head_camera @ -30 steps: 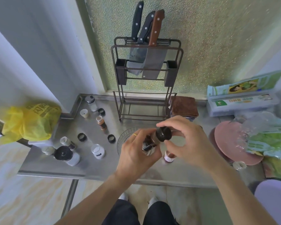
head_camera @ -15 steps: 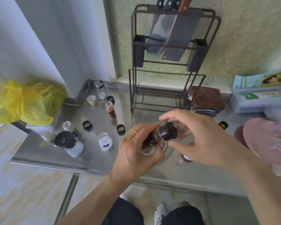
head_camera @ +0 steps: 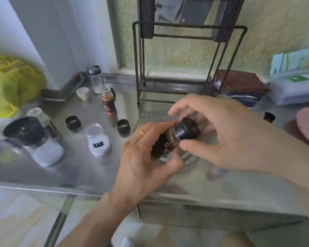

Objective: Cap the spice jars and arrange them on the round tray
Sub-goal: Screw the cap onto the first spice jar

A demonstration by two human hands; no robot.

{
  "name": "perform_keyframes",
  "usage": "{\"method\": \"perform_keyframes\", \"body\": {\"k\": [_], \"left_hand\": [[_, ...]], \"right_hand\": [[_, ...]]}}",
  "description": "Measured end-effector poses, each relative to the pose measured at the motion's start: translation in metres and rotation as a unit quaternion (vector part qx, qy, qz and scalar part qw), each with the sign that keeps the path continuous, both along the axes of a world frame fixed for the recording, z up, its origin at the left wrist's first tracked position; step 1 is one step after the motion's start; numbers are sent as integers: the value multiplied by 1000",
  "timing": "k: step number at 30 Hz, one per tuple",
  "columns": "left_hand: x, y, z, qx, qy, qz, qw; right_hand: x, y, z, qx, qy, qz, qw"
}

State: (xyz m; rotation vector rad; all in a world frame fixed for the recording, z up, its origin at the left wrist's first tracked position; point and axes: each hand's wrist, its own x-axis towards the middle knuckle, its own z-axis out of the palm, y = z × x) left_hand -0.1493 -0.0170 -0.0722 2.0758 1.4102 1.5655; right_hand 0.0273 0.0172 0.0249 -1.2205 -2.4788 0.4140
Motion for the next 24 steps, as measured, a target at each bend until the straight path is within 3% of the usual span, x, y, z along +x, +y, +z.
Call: {"method": "perform_keyframes", "body": {"k": [4, 12, 16, 24], "left_hand": [[3, -19, -27, 29, -13, -5, 999], [0, -82, -29, 21, -8, -17, 1000], [6, -96, -20, 21, -12, -32, 999], [27, -93, -13, -13, -34, -44, 998]], "right_hand": [[-2, -26, -30, 71, -3, -44, 996], [-1, -96, -30, 57, -31, -60, 996], [11, -106, -21, 18, -15, -48, 999], [27, -111, -20, 37, 6, -97, 995]]}}
